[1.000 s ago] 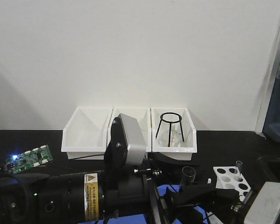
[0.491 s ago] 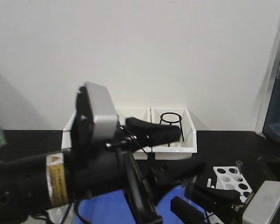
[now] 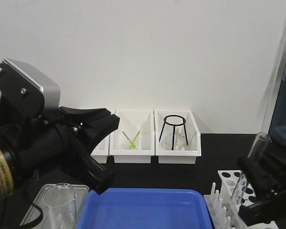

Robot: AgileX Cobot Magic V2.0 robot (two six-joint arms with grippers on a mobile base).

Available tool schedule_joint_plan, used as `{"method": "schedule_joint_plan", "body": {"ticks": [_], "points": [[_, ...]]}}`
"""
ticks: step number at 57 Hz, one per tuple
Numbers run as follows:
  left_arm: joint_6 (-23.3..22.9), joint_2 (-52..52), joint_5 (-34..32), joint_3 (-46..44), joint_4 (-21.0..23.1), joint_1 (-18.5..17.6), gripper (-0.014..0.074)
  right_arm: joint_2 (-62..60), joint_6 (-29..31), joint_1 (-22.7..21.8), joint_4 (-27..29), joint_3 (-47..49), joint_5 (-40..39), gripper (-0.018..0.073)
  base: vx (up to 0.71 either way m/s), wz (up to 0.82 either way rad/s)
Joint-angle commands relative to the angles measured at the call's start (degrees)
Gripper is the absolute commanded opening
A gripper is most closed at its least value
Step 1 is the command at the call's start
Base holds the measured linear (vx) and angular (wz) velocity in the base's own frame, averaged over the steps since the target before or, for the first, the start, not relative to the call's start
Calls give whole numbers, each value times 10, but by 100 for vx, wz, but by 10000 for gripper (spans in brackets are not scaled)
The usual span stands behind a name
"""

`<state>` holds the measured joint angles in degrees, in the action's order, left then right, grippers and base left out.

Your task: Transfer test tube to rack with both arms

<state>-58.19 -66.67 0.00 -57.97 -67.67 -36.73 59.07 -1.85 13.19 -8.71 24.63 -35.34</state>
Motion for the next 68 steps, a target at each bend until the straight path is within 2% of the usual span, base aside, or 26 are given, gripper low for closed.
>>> {"method": "schedule_joint_plan", "body": {"ticks": [1,8,14,32,38,68], "points": [[-5,16,-5,-4,8,-2,-8,-6,13,-46,25,7,-87,-8,0,0],[-5,16,0,10,34,-2,-7,-4,9,-112,38,-30,-138,-8,0,0],[-5,14,5,11,57,-2,-7,18,-8,-144,21,-41,-175,-8,0,0],[-4,13,36,11,61,-2,-7,181,-49,-145,-55,25,-284,-8,0,0],[-4,13,55,11,60,-2,-7,223,-55,-145,-60,34,-313,-8,0,0],[-4,13,69,11,60,-2,-7,314,-48,-145,-86,33,-286,-8,0,0]]}}
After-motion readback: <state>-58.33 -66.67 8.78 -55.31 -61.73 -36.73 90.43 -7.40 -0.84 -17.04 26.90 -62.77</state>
